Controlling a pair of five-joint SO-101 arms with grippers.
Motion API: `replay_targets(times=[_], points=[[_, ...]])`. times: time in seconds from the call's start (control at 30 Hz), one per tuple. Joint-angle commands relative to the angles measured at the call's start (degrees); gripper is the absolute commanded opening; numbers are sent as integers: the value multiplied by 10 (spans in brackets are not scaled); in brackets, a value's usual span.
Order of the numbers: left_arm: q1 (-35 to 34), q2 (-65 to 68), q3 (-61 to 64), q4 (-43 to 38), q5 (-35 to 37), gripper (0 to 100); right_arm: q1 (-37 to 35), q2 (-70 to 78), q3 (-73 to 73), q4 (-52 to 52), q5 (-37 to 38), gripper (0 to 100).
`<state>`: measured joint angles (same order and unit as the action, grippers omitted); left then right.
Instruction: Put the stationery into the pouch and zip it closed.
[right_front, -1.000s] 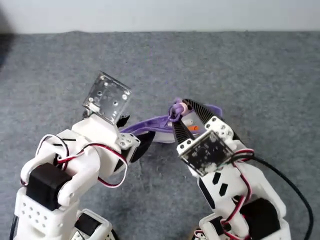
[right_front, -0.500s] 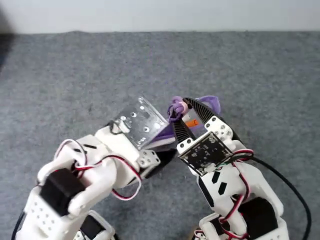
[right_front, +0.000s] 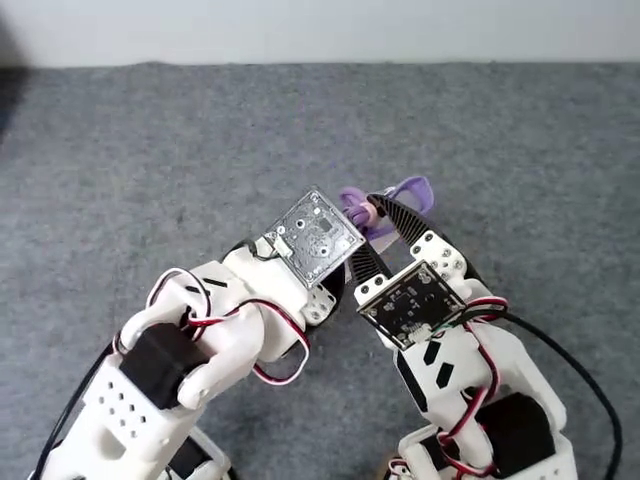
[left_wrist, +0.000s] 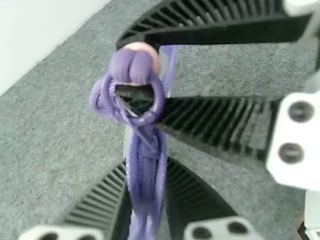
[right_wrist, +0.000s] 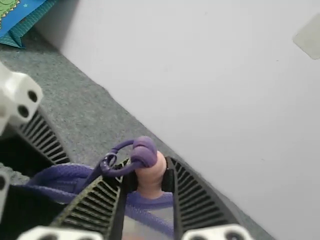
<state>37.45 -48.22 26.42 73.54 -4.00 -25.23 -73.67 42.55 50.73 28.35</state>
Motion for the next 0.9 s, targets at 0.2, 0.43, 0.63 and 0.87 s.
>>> replay_targets(times=[0.2, 0.43, 0.63, 0.87], points=[[-88, -5, -22, -21, 25, 9, 89, 10, 90, -76, 6, 7], [-137, -5, -78, -8, 27, 9, 127, 11, 172, -177, 20, 7], [-135, -5, -110, 0, 28, 9, 143, 11, 238, -270, 41, 7], [-133, -5, -138, 27, 29, 9, 175, 11, 272, -315, 41, 7]])
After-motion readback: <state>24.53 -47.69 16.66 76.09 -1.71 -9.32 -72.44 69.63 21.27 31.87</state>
